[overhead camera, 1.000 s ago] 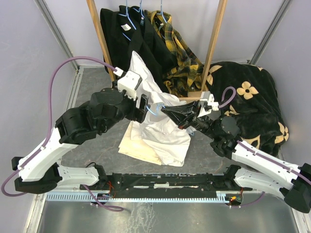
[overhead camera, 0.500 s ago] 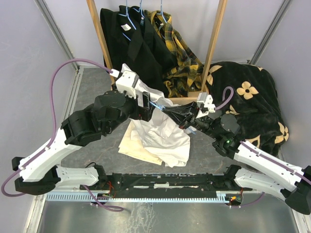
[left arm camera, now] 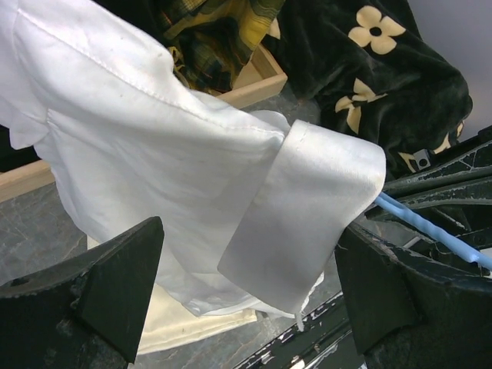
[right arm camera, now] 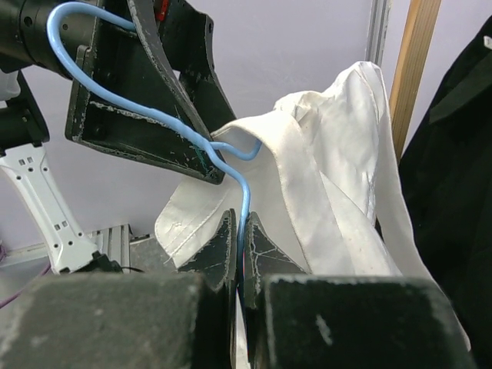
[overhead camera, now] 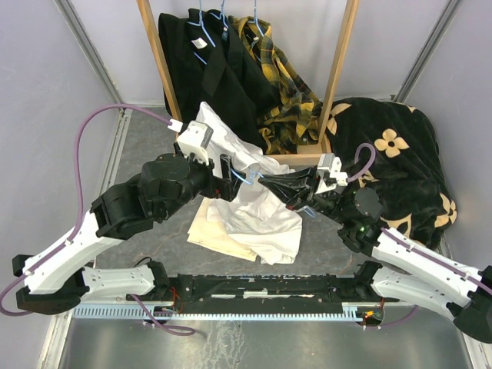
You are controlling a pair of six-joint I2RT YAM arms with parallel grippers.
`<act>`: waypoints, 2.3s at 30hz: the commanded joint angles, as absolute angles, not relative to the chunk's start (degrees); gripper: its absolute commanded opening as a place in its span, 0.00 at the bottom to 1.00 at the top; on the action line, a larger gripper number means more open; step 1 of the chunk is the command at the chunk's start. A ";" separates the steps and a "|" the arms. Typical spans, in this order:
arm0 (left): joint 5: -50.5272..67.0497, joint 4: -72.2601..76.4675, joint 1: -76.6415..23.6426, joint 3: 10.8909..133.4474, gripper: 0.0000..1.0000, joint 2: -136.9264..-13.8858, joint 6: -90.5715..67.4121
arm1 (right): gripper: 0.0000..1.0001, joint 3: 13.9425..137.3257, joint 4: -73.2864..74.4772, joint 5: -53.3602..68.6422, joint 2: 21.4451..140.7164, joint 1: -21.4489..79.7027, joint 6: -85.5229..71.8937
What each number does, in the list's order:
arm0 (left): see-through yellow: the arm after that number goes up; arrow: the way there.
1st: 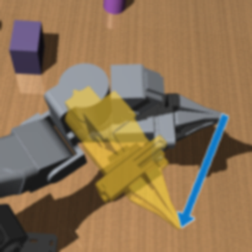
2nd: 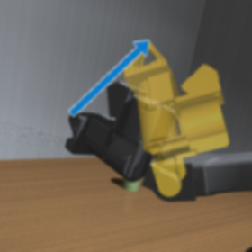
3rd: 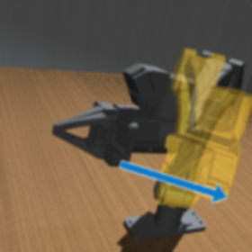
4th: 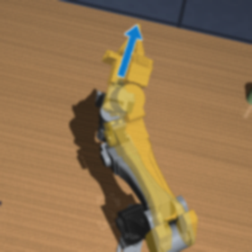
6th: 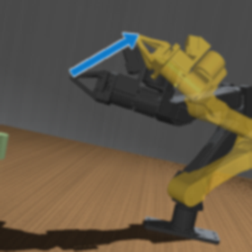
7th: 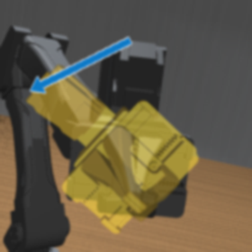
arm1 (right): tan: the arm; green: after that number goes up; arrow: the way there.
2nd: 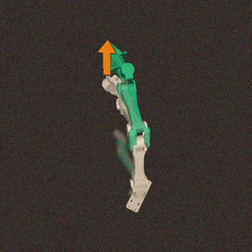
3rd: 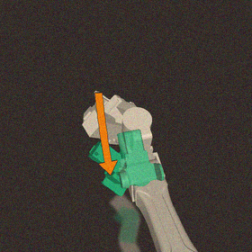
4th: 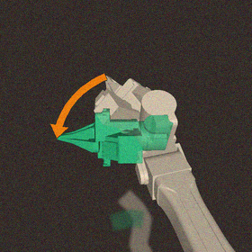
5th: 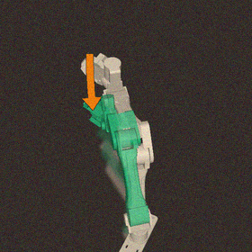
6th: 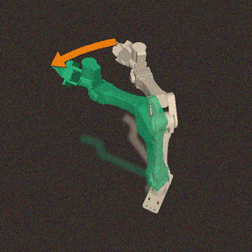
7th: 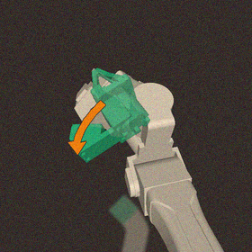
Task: Place the shirt on the hanger
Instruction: Hang the shirt on the hanger.
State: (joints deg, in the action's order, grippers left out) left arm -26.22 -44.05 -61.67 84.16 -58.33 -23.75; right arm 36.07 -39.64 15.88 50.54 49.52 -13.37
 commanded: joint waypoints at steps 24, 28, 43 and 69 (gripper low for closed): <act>-33.75 -40.81 -61.09 96.89 0.95 -56.02 -32.68 | 0.00 41.25 -14.74 18.19 44.18 50.60 7.34; -33.86 -43.68 -61.11 97.78 0.97 -56.62 -31.86 | 0.00 40.91 -15.14 17.66 43.09 50.57 6.20; -43.61 -28.30 -61.10 87.76 0.98 -49.36 -36.40 | 0.00 42.82 -7.95 17.57 40.75 50.69 8.93; -18.81 -28.13 -61.13 79.60 0.92 -40.74 -7.31 | 0.00 38.12 -21.88 12.17 37.88 50.80 -4.87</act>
State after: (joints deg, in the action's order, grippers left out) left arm -20.62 -17.52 -61.14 73.97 -41.52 -15.29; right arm 41.06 -12.67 14.22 37.71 50.85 -1.93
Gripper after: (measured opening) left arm 0.952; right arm 0.014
